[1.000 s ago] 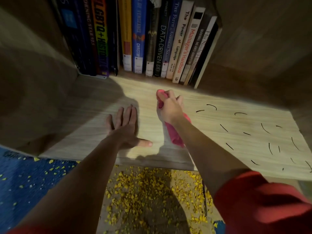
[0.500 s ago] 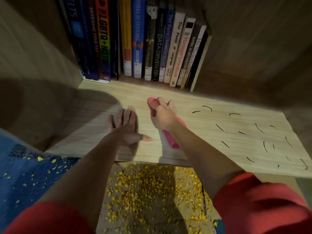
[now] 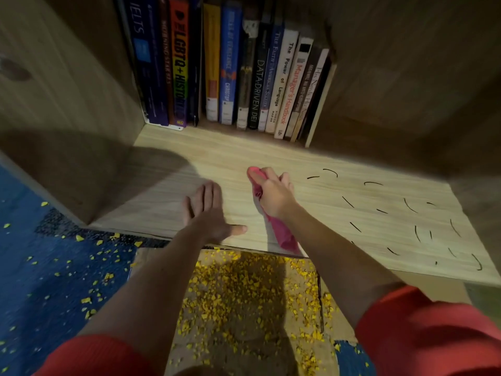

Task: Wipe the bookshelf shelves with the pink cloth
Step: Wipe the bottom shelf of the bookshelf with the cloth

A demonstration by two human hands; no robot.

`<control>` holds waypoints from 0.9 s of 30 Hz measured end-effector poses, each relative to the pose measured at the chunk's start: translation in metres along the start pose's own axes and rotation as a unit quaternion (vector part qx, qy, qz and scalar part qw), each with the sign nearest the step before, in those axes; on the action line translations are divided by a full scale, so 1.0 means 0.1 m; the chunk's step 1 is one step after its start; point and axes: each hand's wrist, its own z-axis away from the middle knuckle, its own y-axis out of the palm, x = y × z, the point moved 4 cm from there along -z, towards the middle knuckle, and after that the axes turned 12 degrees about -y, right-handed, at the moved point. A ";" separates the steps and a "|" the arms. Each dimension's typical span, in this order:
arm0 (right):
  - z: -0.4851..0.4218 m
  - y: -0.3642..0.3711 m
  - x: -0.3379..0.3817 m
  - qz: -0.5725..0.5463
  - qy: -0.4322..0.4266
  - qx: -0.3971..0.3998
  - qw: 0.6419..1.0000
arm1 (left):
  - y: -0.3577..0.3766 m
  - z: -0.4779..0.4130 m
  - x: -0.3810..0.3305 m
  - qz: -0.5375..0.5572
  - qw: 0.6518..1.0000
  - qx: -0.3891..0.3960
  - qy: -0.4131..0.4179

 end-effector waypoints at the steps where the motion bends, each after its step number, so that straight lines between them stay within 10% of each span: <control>1: -0.08 -0.02 -0.05 -0.005 0.010 -0.010 1.000 | 0.00 -0.01 -0.02 -0.016 1.000 0.004 -0.004; 8: -0.59 -0.09 -0.28 -0.049 0.095 -0.067 0.992 | 0.02 -0.05 -0.01 -0.062 0.998 0.014 -0.014; 15: -0.27 0.16 -0.04 0.000 -0.122 -0.053 0.991 | 0.01 -0.05 -0.02 -0.058 0.998 0.025 -0.023; 21: -0.62 -0.01 -0.38 -0.053 0.045 -0.072 0.995 | -0.01 -0.06 -0.02 -0.067 0.997 0.031 -0.022; 27: 0.05 0.31 -0.02 -0.006 -0.100 -0.064 0.993 | 0.02 -0.07 -0.02 -0.048 0.998 0.029 -0.018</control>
